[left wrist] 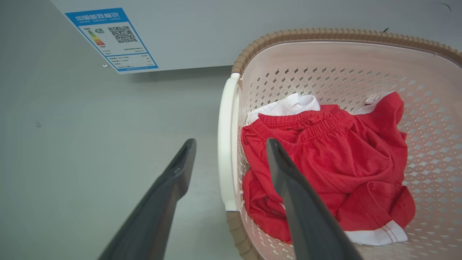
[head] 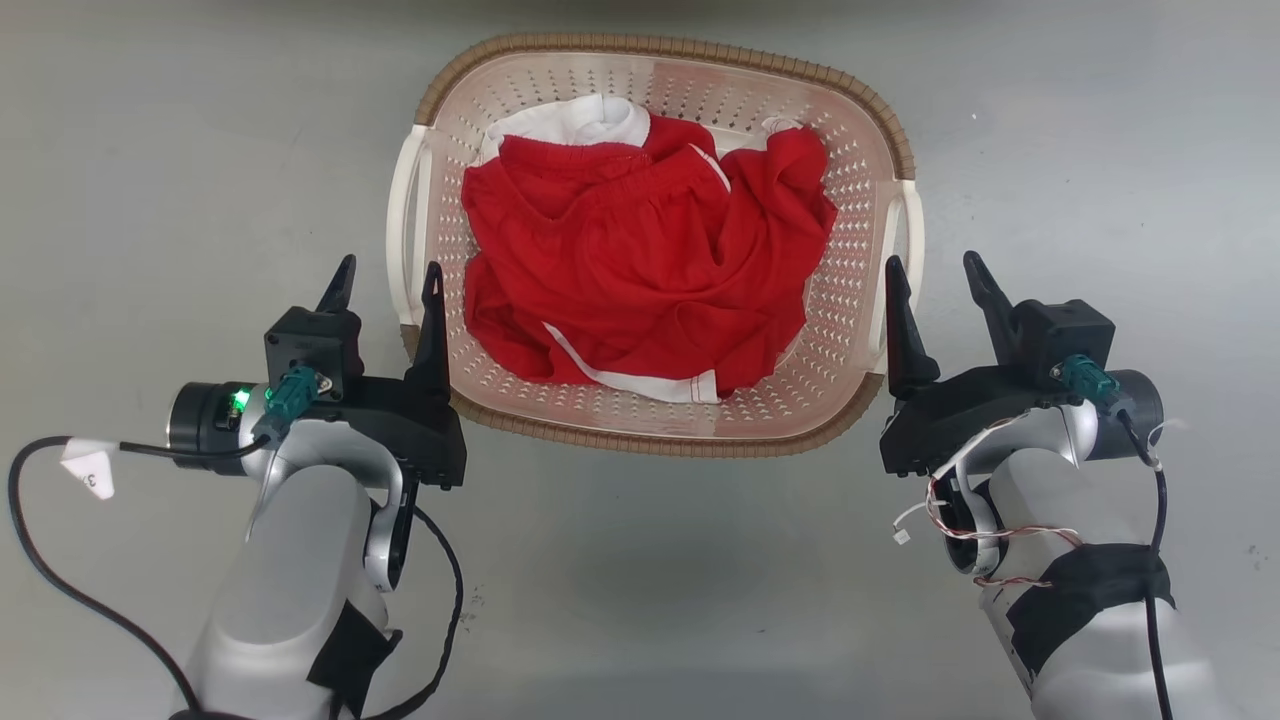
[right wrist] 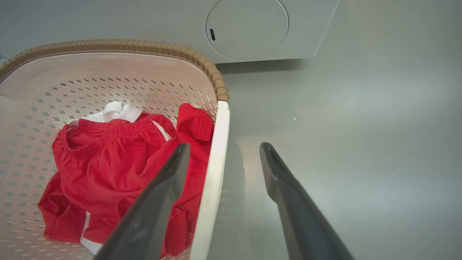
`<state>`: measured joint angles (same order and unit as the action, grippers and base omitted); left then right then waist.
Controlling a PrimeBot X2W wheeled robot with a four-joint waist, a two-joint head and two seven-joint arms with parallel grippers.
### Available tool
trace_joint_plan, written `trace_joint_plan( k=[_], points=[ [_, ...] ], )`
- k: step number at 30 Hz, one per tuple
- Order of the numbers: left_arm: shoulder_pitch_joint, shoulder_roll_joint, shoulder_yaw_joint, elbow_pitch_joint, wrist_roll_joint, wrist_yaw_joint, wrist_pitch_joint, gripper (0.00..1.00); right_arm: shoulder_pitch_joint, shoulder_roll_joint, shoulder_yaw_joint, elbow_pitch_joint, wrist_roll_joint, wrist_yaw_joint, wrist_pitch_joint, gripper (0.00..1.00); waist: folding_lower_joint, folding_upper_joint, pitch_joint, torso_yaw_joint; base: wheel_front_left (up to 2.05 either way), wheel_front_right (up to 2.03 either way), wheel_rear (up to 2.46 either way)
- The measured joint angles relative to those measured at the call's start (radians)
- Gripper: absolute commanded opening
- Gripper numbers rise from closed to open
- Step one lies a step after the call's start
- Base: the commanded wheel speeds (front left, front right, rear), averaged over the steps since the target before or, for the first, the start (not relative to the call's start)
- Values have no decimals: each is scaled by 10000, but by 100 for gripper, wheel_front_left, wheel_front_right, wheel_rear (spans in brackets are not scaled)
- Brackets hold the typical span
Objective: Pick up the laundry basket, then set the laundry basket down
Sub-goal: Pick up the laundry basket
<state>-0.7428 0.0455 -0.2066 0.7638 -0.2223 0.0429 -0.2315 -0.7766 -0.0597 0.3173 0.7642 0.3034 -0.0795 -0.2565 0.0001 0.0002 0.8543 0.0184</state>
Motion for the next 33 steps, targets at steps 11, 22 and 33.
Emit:
trace_joint_plan(
  k=[11, 22, 33],
  points=[
    [-697, -42, 84, 1083, -190, -169, -4, 100, -479, -21, 474, 713, 326, -10, 0, 100, 0, -1, 547, 87, 0, 0, 0],
    [-1363, -90, -2, 2034, -207, -267, -6, 100, -843, -31, 1085, 1289, 882, -44, 0, 100, 0, -2, 736, 175, 0, 0, 0],
    [-2111, -140, -238, 2786, -199, -433, 58, 100, -1313, -42, 1758, 1693, 1582, -151, 75, 100, 0, -2, 892, 265, 0, 0, 0]
  ],
)
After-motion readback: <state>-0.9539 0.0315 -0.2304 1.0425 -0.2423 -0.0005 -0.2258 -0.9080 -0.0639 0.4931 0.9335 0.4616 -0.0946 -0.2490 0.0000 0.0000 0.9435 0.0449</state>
